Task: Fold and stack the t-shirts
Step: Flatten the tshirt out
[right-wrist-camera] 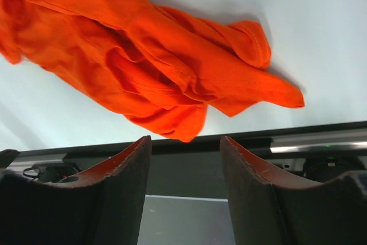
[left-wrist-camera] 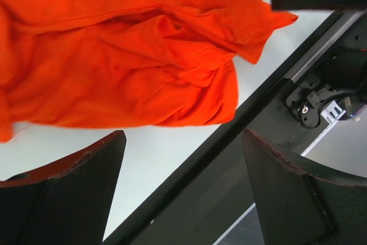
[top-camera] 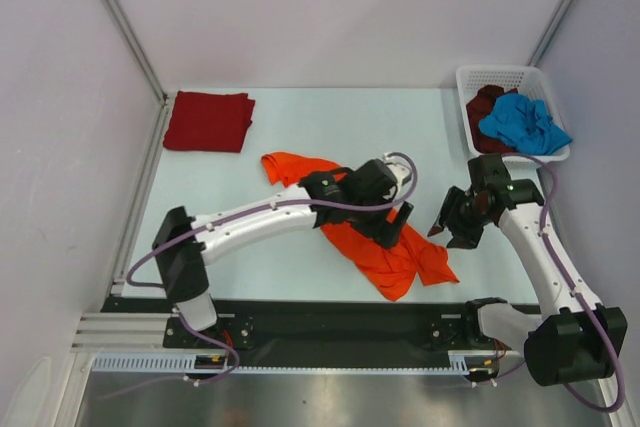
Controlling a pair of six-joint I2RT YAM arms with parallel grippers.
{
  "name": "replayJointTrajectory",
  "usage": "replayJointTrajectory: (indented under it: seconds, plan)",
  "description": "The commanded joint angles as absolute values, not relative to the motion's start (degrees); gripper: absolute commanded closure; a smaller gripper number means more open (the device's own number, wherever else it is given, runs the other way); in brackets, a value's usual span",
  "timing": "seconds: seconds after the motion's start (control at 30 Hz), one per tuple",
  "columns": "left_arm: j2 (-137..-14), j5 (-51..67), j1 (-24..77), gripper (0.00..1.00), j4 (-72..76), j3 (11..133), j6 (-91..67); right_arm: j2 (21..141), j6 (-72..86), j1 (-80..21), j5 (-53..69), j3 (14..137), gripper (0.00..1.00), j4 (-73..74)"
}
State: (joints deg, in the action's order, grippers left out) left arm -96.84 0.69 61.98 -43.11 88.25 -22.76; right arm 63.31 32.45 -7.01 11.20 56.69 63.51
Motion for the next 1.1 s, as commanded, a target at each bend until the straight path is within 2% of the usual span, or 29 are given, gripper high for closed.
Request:
replayJointTrajectory:
  seconds: [0.0, 0.3, 0.43, 0.53, 0.7, 0.9, 1.07]
  plan:
    - [-100.3, 0.2, 63.9, 0.12, -39.5, 92.9, -26.6, 61.9, 30.5, -6.1, 11.6, 53.3, 0.43, 63.8]
    - [-112.3, -6.5, 64.1, 0.17, -41.6, 98.1, -30.2, 62.7, 28.4, -4.8, 13.0, 47.4, 0.48, 58.2]
    - [-115.4, -9.2, 64.0, 0.23, -42.4, 99.3, -30.0, 65.1, 28.5, -3.8, 15.2, 47.8, 0.62, 55.6]
    - [-116.5, -9.2, 63.9, 0.27, -42.5, 100.0, -29.8, 66.0, 28.9, -3.9, 15.7, 48.1, 0.62, 54.1]
    - [-119.5, -8.4, 63.1, 0.27, -42.7, 101.7, -30.1, 68.0, 28.5, -3.8, 15.3, 47.5, 0.62, 52.5]
    - [-121.5, -6.9, 62.1, 0.32, -40.7, 102.0, -28.7, 70.3, 27.4, -3.8, 16.4, 46.3, 0.63, 50.2]
    - [-122.9, -6.0, 61.5, 0.39, -41.3, 102.8, -28.4, 72.2, 26.5, -3.8, 18.1, 45.5, 0.6, 48.3]
